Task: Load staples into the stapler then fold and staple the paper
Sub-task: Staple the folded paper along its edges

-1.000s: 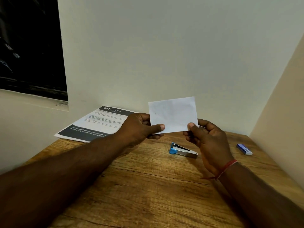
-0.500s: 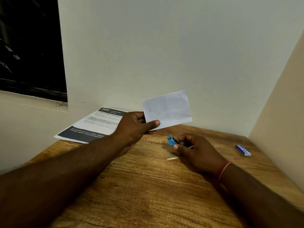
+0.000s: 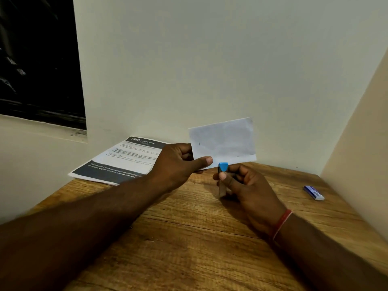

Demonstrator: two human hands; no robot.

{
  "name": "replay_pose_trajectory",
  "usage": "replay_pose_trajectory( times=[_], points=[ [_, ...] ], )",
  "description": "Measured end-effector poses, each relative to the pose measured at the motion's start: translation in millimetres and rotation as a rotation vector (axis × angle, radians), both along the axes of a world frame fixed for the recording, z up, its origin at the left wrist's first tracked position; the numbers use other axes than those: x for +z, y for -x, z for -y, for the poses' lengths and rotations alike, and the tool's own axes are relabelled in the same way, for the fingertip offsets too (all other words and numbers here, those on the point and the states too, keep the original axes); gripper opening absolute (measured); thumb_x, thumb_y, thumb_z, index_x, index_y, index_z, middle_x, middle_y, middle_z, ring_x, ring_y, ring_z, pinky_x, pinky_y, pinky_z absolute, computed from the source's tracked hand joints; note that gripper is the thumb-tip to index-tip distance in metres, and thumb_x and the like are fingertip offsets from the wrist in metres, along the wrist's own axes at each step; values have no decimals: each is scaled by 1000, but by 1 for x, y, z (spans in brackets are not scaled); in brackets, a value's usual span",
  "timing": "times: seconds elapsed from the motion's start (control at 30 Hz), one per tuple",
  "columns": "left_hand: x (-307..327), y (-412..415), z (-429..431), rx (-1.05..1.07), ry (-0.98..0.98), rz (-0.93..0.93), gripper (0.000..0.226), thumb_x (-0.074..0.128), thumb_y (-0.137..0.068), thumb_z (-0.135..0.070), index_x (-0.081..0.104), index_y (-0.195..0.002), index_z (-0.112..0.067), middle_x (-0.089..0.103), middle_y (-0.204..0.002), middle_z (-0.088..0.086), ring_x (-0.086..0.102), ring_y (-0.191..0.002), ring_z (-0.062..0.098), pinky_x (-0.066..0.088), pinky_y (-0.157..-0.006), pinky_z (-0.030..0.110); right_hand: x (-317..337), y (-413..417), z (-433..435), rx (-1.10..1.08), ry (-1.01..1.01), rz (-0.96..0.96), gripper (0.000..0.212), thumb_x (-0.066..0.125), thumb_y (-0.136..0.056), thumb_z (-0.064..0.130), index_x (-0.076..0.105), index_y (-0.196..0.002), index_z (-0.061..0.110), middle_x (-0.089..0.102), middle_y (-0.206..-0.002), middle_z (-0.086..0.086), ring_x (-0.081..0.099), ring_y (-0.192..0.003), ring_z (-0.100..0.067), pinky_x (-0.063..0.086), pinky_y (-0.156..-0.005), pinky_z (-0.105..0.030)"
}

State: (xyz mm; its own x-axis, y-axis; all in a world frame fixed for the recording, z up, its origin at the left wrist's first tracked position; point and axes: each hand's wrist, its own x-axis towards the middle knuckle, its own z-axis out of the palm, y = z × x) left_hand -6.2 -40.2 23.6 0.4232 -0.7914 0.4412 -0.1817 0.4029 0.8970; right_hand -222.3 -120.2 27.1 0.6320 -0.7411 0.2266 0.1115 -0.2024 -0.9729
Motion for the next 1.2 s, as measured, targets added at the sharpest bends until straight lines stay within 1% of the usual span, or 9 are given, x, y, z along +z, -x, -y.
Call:
replay_pose_trajectory(
  times=[0.07, 0.1, 0.23, 0.37, 0.5, 0.6, 0.77, 0.93, 1.2],
  points=[
    [0, 1, -1, -1, -2, 26, 37, 94, -93, -15, 85, -129, -14, 89, -119, -3, 87, -108, 19, 71, -89, 37, -1, 0, 3, -3, -50, 32, 27, 85, -85, 36, 85, -110, 23, 86, -114, -9, 81, -113, -28, 69, -95, -45],
    [0, 2, -1, -6, 2, 29, 36, 94, -93, -15, 85, -129, -15, 89, -118, -3, 87, -108, 18, 71, -88, 35, -2, 0, 3, 2, -86, 55, 26, 87, -83, 32, 87, -107, 23, 85, -115, -10, 80, -115, -30, 69, -95, -48],
    [2, 4, -3, -28, 18, 22, 32, 93, -93, -14, 86, -125, -16, 89, -116, -3, 87, -106, 19, 70, -86, 30, -4, -1, 5, 39, -161, 137, 31, 90, -79, 20, 86, -109, 17, 84, -121, -13, 84, -110, -26, 71, -80, -41],
    [2, 5, -2, -35, 18, 19, 36, 93, -94, -14, 85, -129, -12, 89, -119, -1, 87, -109, 21, 71, -93, 39, -6, -1, 10, 52, -181, 165, 41, 88, -82, 18, 81, -122, 10, 84, -125, -14, 83, -118, -31, 71, -84, -45],
    [2, 7, -2, -33, 15, 25, 36, 93, -94, -15, 85, -129, -11, 89, -119, 0, 87, -108, 22, 71, -95, 43, -8, -3, 13, 62, -188, 179, 38, 87, -83, 16, 81, -120, 8, 84, -124, -16, 83, -116, -33, 71, -80, -45],
    [2, 5, 0, -37, 11, 28, 36, 93, -94, -17, 85, -129, -12, 89, -120, 1, 87, -109, 23, 70, -97, 46, -7, -4, 13, 61, -168, 177, 44, 87, -82, 15, 79, -124, 5, 84, -123, -18, 83, -115, -34, 72, -78, -45],
    [1, 5, 0, -53, 14, 22, 34, 94, -93, -18, 86, -126, -15, 89, -118, -1, 87, -109, 22, 71, -96, 42, -6, -5, 12, 42, -156, 176, 45, 86, -82, 15, 78, -125, 5, 83, -121, -18, 84, -114, -34, 72, -80, -48],
    [1, 5, 0, -35, 8, 37, 37, 94, -93, -20, 85, -129, -15, 88, -120, -2, 87, -108, 21, 71, -95, 44, -5, -4, 12, 24, -146, 185, 42, 86, -82, 16, 80, -123, 9, 84, -120, -17, 84, -112, -32, 72, -79, -47],
    [3, 5, 1, -23, 0, 43, 36, 94, -93, -21, 85, -128, -17, 89, -119, -4, 87, -107, 20, 71, -94, 42, -3, -5, 12, 2, -129, 174, 44, 86, -80, 17, 79, -122, 6, 85, -117, -16, 85, -110, -32, 72, -78, -47]
  ],
)
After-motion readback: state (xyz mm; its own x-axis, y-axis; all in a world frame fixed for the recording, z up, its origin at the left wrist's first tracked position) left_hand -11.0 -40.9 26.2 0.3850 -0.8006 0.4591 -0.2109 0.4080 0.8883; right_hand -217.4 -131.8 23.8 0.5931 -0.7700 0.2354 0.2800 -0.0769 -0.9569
